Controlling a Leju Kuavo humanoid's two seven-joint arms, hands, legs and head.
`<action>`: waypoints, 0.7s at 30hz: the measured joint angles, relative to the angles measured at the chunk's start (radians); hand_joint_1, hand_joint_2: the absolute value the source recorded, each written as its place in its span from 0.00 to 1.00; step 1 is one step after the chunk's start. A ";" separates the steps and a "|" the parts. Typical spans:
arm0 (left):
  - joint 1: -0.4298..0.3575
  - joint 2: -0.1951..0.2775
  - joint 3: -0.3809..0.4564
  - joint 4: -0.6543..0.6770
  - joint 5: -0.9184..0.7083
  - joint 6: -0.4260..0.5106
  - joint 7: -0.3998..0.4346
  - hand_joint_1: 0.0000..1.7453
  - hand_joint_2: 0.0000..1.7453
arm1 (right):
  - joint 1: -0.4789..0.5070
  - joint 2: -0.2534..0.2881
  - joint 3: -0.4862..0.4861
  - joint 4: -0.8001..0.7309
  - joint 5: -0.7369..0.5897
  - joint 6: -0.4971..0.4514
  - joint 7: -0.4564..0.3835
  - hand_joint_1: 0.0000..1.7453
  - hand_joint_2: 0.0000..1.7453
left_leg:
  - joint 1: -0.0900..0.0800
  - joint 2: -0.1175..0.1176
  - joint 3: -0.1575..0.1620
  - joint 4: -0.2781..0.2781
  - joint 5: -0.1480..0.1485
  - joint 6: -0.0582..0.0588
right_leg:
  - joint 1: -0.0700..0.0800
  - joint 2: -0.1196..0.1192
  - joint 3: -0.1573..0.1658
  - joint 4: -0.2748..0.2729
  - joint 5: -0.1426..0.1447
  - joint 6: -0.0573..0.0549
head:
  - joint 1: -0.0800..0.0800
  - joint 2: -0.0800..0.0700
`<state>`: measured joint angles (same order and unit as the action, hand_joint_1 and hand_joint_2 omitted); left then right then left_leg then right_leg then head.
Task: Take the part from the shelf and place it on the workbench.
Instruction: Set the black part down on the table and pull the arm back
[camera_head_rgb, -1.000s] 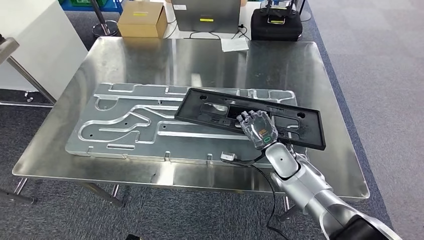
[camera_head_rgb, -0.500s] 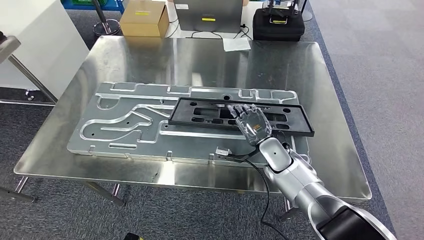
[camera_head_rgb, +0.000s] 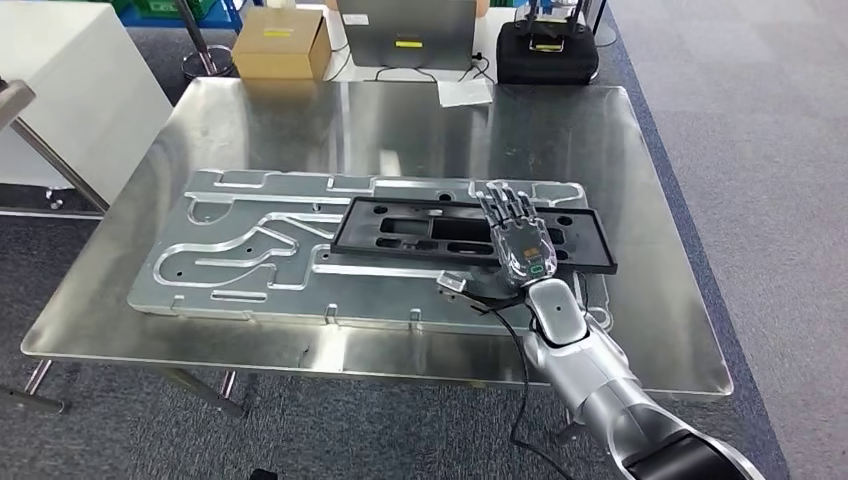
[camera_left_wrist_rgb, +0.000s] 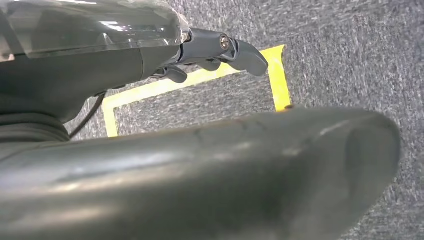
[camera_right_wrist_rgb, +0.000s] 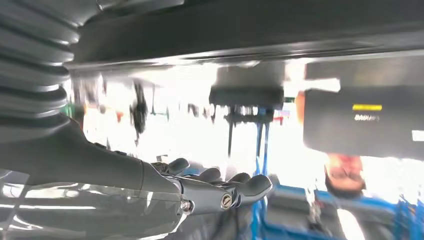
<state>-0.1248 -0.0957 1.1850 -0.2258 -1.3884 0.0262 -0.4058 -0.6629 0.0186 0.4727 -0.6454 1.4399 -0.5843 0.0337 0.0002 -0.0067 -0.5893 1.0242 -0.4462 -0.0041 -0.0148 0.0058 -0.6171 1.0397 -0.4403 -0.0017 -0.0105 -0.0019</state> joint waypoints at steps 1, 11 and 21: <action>0.000 0.000 0.000 0.000 0.001 -0.001 0.000 0.00 0.00 | 0.015 0.009 -0.025 -0.030 -0.014 0.027 -0.003 0.00 0.00 | -0.001 0.000 0.000 -0.003 0.004 0.005 | 0.000 0.000 0.000 -0.003 0.002 0.007 | 0.000 0.000; -0.008 -0.002 -0.022 0.000 -0.004 -0.014 0.006 0.00 0.00 | 0.096 0.069 -0.133 -0.341 -0.203 0.261 0.044 0.00 0.00 | 0.004 0.003 0.003 -0.020 0.020 0.028 | 0.001 -0.004 -0.069 0.167 -0.061 0.022 | 0.004 0.000; -0.033 -0.005 -0.046 0.000 0.023 -0.007 0.028 0.00 0.00 | 0.124 0.119 -0.117 -0.553 -0.432 0.266 0.016 0.00 0.00 | 0.006 0.002 -0.068 0.138 -0.079 -0.022 | 0.000 -0.005 0.011 -0.011 -0.004 -0.025 | -0.004 0.000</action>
<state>-0.1576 -0.1003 1.1386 -0.2258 -1.3658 0.0190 -0.3774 -0.5385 0.1381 0.3561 -1.1982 1.0079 -0.3180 0.0493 0.0061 -0.0051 -0.6569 1.1625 -0.5247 -0.0261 -0.0147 0.0009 -0.6061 1.0284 -0.4439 -0.0266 -0.0140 -0.0021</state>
